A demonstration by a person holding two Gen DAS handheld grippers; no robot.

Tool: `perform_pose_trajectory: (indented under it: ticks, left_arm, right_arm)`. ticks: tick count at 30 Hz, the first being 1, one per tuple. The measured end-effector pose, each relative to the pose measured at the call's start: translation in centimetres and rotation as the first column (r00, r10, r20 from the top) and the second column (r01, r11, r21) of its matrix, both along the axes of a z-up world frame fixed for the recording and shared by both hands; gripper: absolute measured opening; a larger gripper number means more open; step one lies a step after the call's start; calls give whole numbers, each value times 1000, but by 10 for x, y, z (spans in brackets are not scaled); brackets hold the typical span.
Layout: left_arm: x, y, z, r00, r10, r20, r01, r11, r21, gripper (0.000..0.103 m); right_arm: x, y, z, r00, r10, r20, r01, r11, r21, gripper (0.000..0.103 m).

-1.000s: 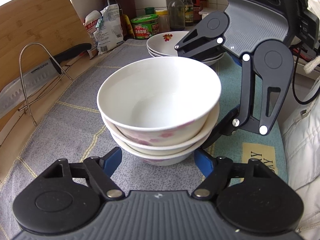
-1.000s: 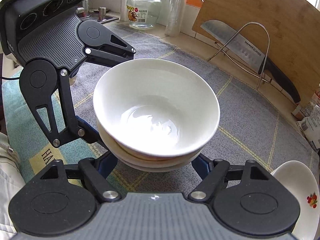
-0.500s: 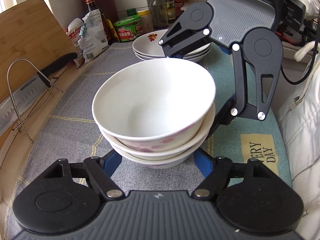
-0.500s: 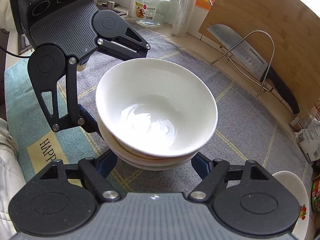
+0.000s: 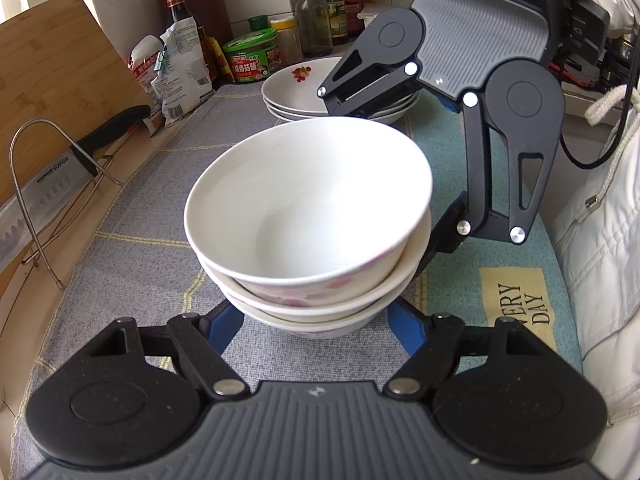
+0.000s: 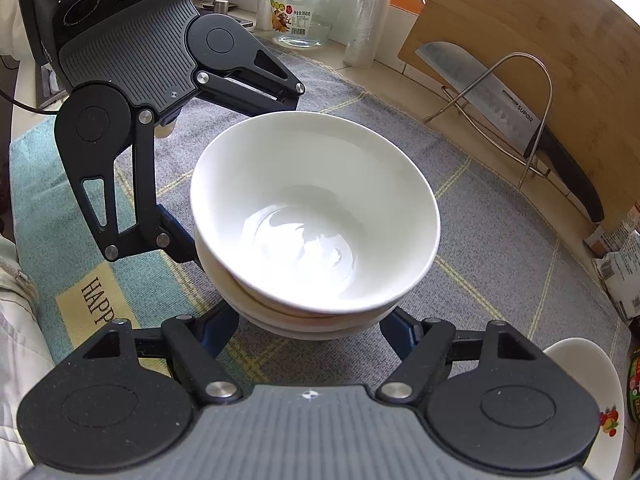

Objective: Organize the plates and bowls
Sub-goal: 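Lift the bowl stack with both grippers and carry it over the plate stack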

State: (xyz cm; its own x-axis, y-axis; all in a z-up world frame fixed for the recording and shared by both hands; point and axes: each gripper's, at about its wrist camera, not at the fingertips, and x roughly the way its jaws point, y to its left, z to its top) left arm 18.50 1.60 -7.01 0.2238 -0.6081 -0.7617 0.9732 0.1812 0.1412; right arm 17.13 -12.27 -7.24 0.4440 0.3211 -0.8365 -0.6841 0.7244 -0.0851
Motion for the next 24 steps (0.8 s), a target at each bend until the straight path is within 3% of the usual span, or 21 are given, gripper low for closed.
perform_pose_trajectory:
  ticks: [17, 24]
  left_arm:
    - [-6, -9, 9, 999, 21, 50, -22, 999, 28, 78]
    - [-1, -10, 6, 999, 27, 20, -28, 998, 49, 78]
  right_arm:
    - [-7, -5, 6, 999, -40, 23, 39, 999, 6, 80]
    - [-11, -2, 6, 999, 1, 34, -1, 1000, -7, 80]
